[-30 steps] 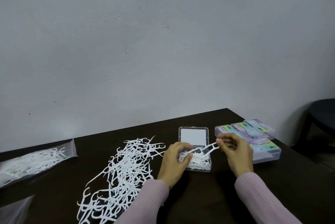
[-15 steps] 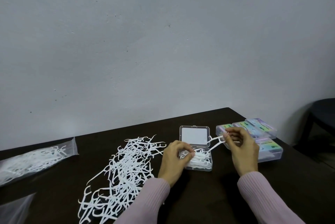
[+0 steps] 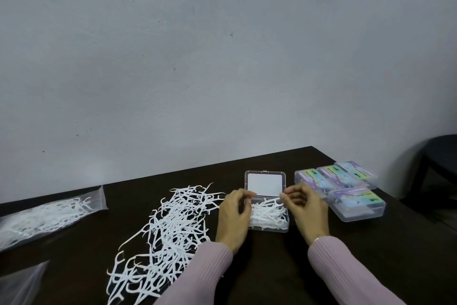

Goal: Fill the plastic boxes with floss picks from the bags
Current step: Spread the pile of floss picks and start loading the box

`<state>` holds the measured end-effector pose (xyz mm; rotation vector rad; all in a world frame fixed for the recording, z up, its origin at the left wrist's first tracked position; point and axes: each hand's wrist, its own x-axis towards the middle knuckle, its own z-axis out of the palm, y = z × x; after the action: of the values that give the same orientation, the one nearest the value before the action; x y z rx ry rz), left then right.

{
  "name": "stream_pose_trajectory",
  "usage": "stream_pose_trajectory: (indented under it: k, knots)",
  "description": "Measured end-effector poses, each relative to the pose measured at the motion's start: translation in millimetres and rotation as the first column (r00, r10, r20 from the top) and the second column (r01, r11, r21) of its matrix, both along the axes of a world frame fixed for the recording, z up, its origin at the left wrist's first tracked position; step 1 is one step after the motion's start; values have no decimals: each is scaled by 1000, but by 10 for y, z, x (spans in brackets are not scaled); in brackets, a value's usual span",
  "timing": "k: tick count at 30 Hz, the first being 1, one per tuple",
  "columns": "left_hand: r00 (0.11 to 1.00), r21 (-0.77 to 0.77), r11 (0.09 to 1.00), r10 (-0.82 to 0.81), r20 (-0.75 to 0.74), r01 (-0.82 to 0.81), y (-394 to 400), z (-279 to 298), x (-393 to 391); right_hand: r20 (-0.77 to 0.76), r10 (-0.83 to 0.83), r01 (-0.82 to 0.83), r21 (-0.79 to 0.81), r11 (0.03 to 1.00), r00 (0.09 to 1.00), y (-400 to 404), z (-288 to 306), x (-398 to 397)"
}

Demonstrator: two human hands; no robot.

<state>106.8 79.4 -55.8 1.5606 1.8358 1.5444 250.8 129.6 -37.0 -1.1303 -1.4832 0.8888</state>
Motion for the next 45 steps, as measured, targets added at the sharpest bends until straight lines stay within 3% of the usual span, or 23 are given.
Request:
stream_pose_trajectory:
  k: [4,8,19,26,35,39,45]
  knots:
    - [997,-27,998,-63,-51,62,2,-7,-8,151,33,-40,43,998,988,-23,-18,-2]
    - [987,-87,990,-122,-108,113,-4,-5,-15,207,35,-48,60,997,978,-13,-33,15]
    - [976,-81,996,-59,-209,43,-6,48,-46,337,37,-58,53,997,941,2,-51,68]
    - [932,-96,994,-80,-354,49,6,70,-60,468,157,-185,14,983,870,-57,-9,102]
    - [922,-110,989,-135,-363,101,9,84,-90,476,105,-170,96,981,873,-40,31,124]
    - [924,-113,989,-132,-359,98,1,91,-102,594,110,-213,106,971,797,-55,6,127]
    - [917,-102,993,-96,-386,61,-4,75,-123,597,104,-201,99,975,796,-32,11,124]
